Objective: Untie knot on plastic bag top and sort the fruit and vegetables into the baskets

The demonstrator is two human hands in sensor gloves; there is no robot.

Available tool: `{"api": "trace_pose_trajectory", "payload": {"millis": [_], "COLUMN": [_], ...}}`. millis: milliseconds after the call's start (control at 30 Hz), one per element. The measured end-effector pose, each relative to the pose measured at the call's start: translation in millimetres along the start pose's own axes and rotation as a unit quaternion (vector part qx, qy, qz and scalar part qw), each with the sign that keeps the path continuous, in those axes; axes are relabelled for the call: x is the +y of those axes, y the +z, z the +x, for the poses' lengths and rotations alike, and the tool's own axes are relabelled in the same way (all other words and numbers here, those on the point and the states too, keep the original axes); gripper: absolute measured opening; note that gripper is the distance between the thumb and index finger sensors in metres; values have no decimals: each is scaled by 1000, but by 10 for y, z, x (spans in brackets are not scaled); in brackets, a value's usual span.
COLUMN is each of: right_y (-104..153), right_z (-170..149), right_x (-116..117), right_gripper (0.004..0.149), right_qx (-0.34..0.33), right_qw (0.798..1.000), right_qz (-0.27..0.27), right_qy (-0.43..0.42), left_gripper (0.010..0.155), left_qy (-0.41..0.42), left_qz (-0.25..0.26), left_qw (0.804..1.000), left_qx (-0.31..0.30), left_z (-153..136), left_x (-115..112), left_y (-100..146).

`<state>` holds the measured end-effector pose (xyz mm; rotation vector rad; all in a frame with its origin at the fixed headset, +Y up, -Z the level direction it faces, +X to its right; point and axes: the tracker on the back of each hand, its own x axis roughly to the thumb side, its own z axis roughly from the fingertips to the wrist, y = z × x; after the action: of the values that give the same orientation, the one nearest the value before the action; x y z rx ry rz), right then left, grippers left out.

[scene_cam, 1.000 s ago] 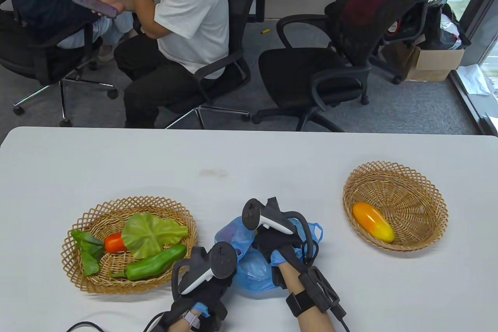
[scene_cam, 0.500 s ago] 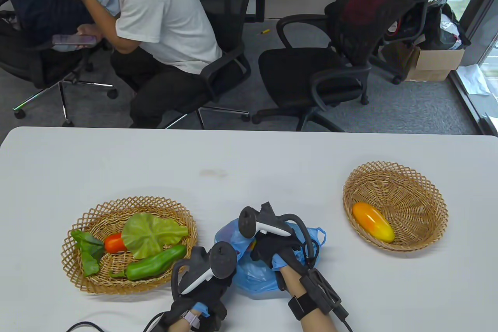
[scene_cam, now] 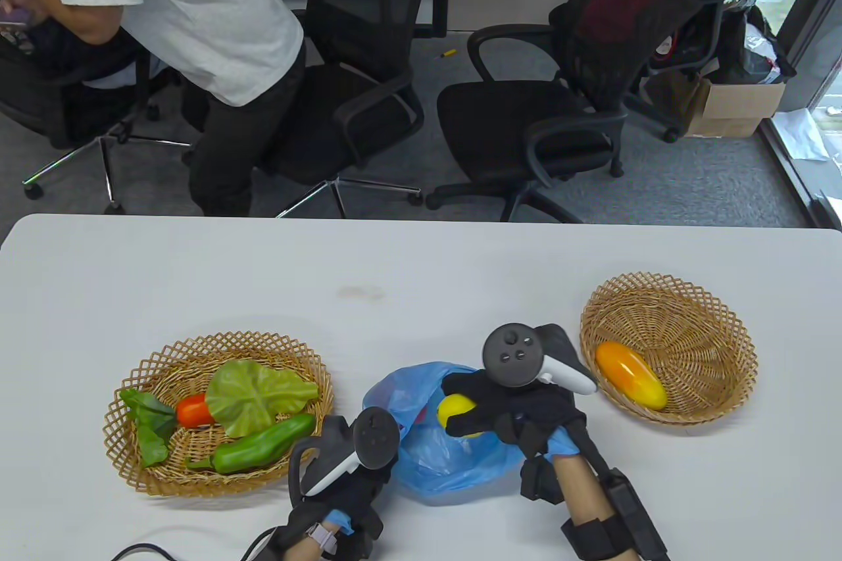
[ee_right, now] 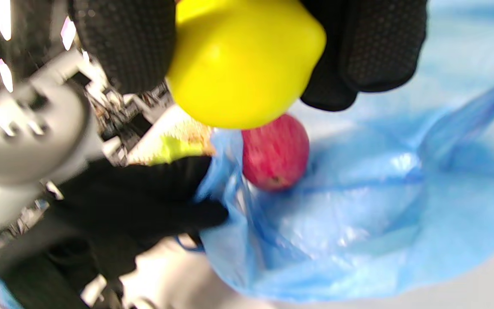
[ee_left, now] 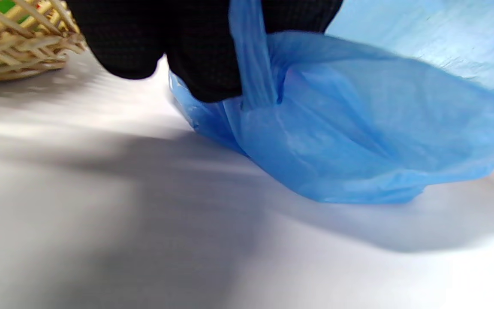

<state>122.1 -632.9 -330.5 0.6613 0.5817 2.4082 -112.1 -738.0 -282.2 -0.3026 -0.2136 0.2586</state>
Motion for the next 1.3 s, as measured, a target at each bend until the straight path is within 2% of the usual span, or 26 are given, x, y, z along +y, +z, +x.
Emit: {"api": "trace_pose_trajectory", "payload": {"millis": [67, 133, 267, 400, 500, 667, 833, 1067, 1300], "right_y": [140, 327, 563, 807, 916, 1040, 1138, 1204, 1095], "right_z": [-75, -222, -501, -914, -1170, -1577, -1875, -2069, -2125], "right_x": [-151, -342, -530, -601, -565, -449, -323, -208, -154], "right_gripper": [75, 75, 75, 75, 74, 74, 74, 73, 73], "right_qx": [4, 26, 82, 191, 254, 341, 394, 415, 434], "right_qw": [999, 994, 977, 939, 912, 875, 853, 840, 838], "right_qz": [-39, -103, -195, -285, -316, -326, -326, -334, -299], "right_qy": [-19, -32, -35, 14, 58, 108, 108, 103, 139], "left_gripper": [60, 60, 60, 59, 59, 59, 59, 59, 59], "left_qy": [1, 2, 4, 5, 8, 7, 7, 6, 6], "left_qz": [0, 0, 1, 1, 2, 1, 0, -2, -3], "left_qw": [1000, 1000, 1000, 1000, 1000, 1000, 1000, 1000, 1000], "left_qx": [0, 0, 0, 1, 1, 2, 1, -1, -2], "left_z": [-1, -5, -9, -12, -19, -24, -22, -15, -7], "left_x": [3, 5, 11, 10, 15, 17, 14, 8, 2], "left_y": [0, -2, -5, -8, -11, -13, -15, -16, -16]}}
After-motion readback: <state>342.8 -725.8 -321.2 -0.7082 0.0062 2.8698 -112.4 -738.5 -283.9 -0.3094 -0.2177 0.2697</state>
